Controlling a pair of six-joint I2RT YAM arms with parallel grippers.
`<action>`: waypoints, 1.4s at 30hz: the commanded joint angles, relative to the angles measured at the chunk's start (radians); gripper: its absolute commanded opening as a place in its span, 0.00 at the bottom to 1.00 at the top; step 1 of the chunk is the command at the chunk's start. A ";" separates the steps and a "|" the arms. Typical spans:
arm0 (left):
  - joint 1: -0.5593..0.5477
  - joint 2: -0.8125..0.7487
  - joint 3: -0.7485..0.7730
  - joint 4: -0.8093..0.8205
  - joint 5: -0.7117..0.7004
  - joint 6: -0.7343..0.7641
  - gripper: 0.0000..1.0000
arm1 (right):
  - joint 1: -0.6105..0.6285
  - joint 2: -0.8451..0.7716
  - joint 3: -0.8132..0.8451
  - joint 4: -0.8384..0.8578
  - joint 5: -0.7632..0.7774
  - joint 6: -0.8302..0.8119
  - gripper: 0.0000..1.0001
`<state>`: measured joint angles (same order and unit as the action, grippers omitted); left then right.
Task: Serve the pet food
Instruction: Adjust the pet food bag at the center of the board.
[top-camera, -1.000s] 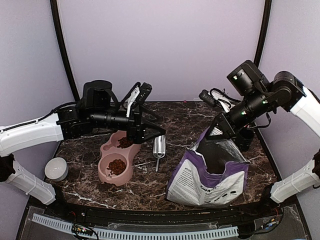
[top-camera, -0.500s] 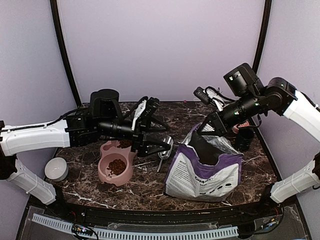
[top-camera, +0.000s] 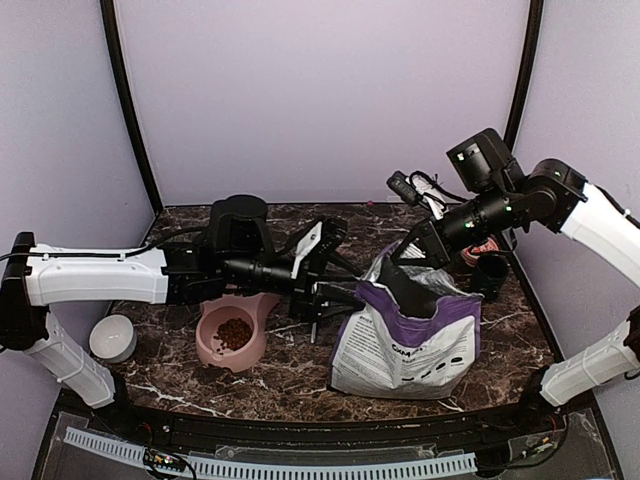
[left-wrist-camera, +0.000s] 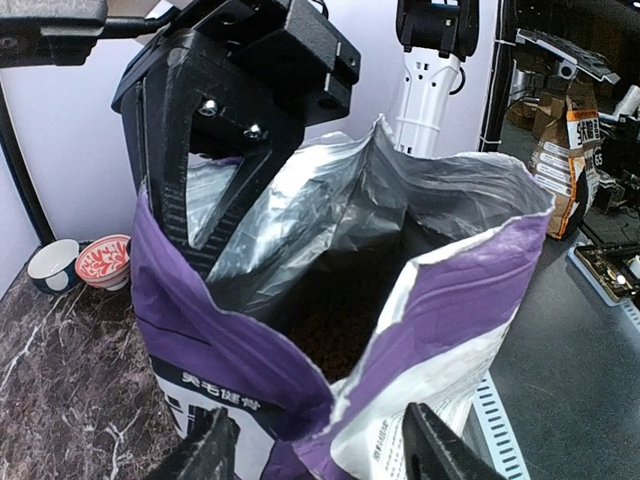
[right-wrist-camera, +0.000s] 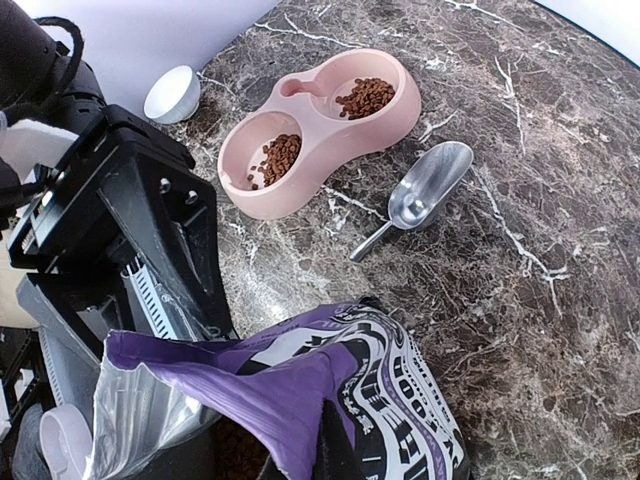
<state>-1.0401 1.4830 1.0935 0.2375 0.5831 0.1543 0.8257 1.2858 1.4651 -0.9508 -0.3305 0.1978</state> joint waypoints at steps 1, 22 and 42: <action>-0.020 0.014 0.036 0.078 -0.024 -0.002 0.56 | -0.016 0.002 -0.021 0.134 -0.016 -0.021 0.00; -0.039 -0.001 0.065 0.017 -0.229 -0.081 0.00 | -0.037 -0.061 -0.078 0.131 0.114 0.008 0.14; -0.007 -0.168 0.096 -0.272 -0.509 -0.162 0.00 | -0.053 -0.267 -0.101 0.222 0.214 -0.051 0.99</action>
<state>-1.0798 1.4132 1.1584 0.0257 0.1917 0.0090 0.7784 1.0725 1.3884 -0.8276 -0.0803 0.1902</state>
